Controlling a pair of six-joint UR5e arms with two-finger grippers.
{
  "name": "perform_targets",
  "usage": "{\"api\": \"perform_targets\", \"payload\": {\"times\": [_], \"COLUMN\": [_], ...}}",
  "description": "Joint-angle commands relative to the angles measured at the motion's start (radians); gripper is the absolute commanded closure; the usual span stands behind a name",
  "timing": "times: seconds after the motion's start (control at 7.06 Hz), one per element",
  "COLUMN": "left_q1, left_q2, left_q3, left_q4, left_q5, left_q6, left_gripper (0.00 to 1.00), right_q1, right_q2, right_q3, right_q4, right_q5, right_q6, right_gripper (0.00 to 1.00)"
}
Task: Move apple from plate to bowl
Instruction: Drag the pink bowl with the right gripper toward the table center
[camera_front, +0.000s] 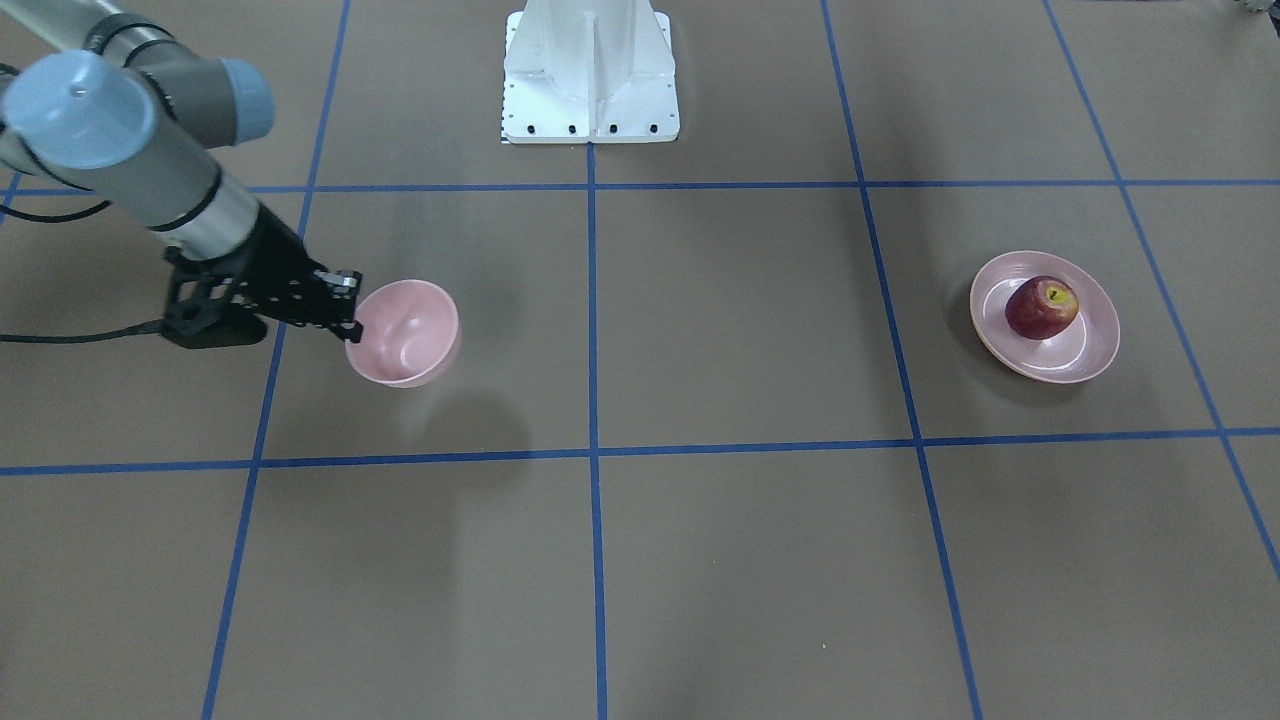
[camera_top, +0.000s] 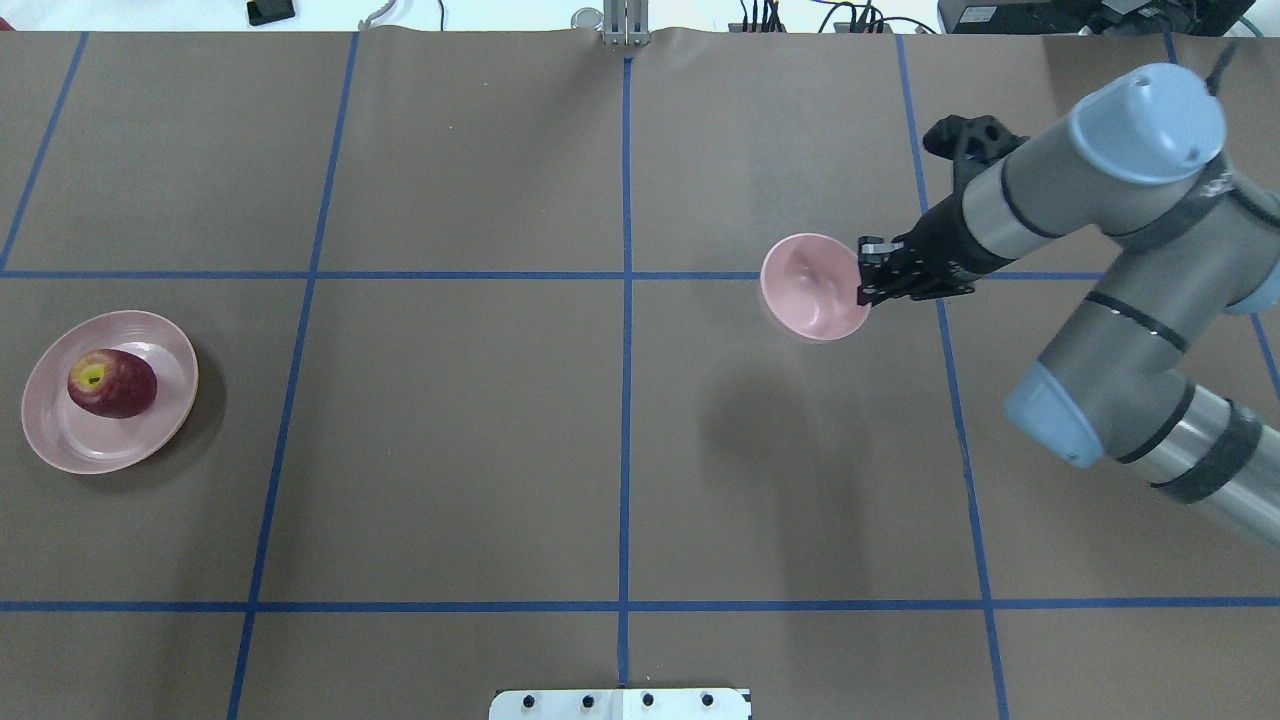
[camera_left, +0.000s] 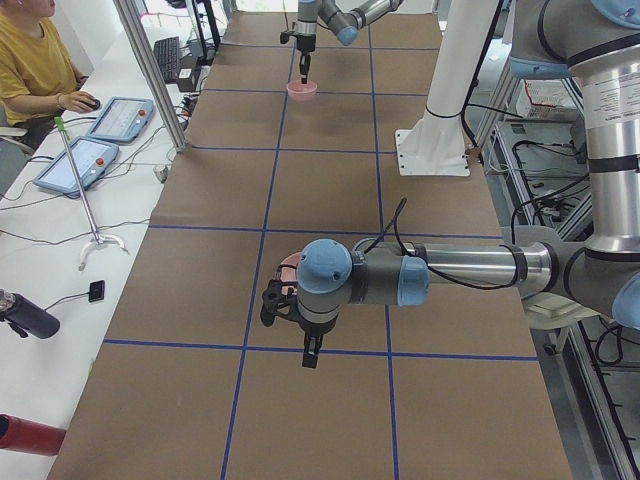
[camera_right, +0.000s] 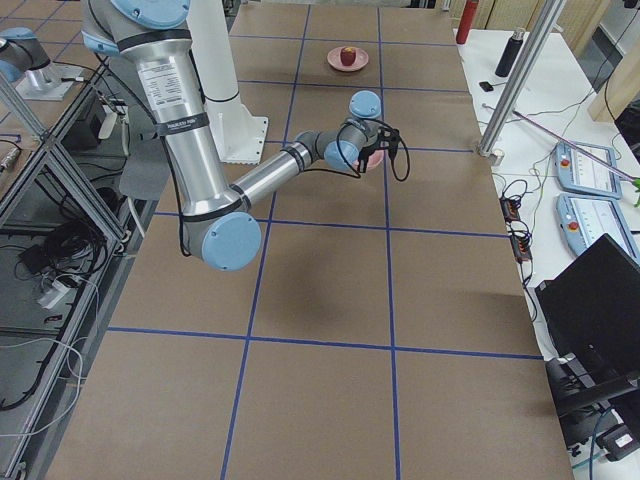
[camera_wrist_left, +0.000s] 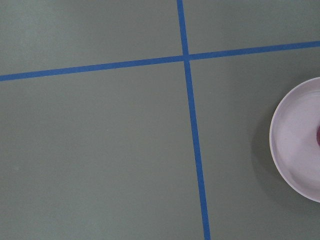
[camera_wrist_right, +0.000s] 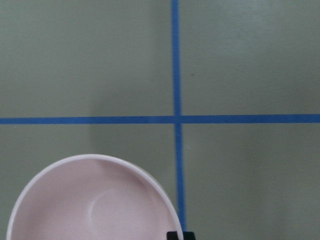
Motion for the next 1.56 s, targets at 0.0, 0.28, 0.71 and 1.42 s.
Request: {"api": "perform_targets", "payload": {"times": [0.0, 0.28, 0.71, 1.42], "left_q1": [0.000, 0.000, 0.000, 0.000], "left_q2": [0.000, 0.000, 0.000, -0.002], "left_q3": [0.002, 0.002, 0.002, -0.003], "left_q4": [0.001, 0.001, 0.001, -0.003], "left_q5": [0.000, 0.000, 0.000, 0.000], "left_q6": [0.000, 0.000, 0.001, 0.000], "left_gripper": [0.02, 0.02, 0.02, 0.02], "right_q1": [-0.176, -0.256, -0.292, -0.228], "right_q2": [0.147, 0.218, 0.263, 0.257], "right_q3": [-0.017, -0.097, -0.157, -0.099], "right_q4": [-0.148, -0.150, -0.150, -0.153], "right_q5": [-0.181, -0.281, -0.301, -0.307], "right_q6": [0.137, 0.190, 0.203, 0.181], "right_gripper": [1.00, 1.00, 1.00, 0.00]}}
